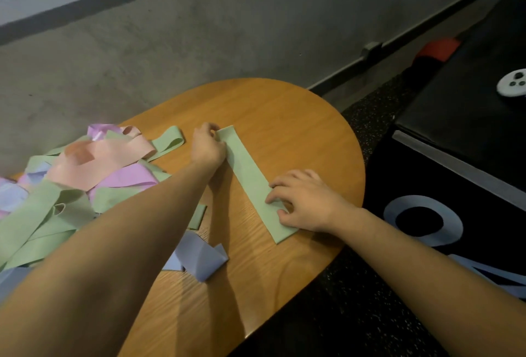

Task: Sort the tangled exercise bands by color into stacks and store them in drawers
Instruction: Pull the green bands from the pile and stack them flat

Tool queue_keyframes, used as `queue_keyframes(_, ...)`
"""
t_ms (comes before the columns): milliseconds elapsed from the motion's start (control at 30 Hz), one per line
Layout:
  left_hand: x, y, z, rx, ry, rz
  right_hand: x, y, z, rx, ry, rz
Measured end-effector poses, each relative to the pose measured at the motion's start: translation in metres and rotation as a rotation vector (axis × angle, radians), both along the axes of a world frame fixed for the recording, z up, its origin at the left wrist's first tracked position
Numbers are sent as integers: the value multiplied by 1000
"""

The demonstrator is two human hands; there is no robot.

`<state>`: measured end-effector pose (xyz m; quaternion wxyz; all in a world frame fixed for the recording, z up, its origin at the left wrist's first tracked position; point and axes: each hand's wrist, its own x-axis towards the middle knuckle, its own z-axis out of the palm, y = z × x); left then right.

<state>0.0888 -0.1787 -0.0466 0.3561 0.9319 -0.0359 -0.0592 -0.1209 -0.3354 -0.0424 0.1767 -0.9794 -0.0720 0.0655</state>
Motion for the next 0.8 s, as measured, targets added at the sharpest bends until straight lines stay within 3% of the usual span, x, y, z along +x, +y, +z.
queue_keyframes(233,-20,19,19,-117,57,-75,-5,11,10,33,17,-36)
queue_keyframes(467,-79,82,51,-65,-196,-263,-6,50,31,117,-16,-53)
queue_keyframes(800,-162,220,88,35,-351,-206,1,146,56,191,-117,86)
